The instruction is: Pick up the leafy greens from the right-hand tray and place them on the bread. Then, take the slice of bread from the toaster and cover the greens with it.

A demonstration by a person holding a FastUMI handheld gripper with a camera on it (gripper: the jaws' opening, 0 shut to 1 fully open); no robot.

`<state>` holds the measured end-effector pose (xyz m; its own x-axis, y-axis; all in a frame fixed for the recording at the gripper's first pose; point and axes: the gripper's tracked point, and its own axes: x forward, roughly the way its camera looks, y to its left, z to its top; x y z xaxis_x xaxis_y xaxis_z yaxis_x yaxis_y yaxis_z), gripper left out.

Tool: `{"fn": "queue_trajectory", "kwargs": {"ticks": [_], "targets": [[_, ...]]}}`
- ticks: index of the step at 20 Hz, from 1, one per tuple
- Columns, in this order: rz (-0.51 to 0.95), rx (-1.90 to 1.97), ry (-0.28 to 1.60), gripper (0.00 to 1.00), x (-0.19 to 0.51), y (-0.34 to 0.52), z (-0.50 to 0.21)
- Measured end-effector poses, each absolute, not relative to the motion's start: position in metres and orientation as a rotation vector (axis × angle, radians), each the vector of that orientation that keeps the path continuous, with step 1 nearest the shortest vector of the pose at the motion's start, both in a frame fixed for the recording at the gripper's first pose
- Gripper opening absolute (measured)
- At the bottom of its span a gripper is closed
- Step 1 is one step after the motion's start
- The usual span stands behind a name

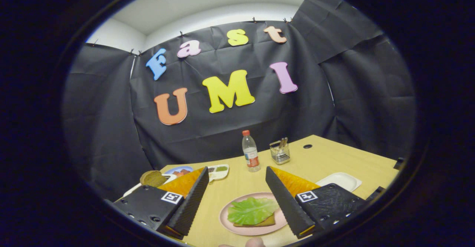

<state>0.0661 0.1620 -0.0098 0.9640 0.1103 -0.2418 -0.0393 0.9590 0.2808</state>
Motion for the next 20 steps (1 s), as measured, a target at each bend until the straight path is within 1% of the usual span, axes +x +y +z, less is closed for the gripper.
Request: {"fn": "queue_trajectory", "kwargs": {"ticks": [7, 13, 17, 19, 20], "targets": [[0.247, 0.195, 0.276, 0.96, 0.049, 0.293, -0.004], [0.261, 0.082, 0.301, 0.96, 0.056, 0.367, -0.027], [0.227, 0.033, 0.393, 0.95, 0.068, 0.384, -0.057], [0.231, 0.030, 0.435, 0.90, 0.076, 0.393, -0.066], [0.230, 0.023, 0.449, 0.82, 0.079, 0.395, -0.069]]}}
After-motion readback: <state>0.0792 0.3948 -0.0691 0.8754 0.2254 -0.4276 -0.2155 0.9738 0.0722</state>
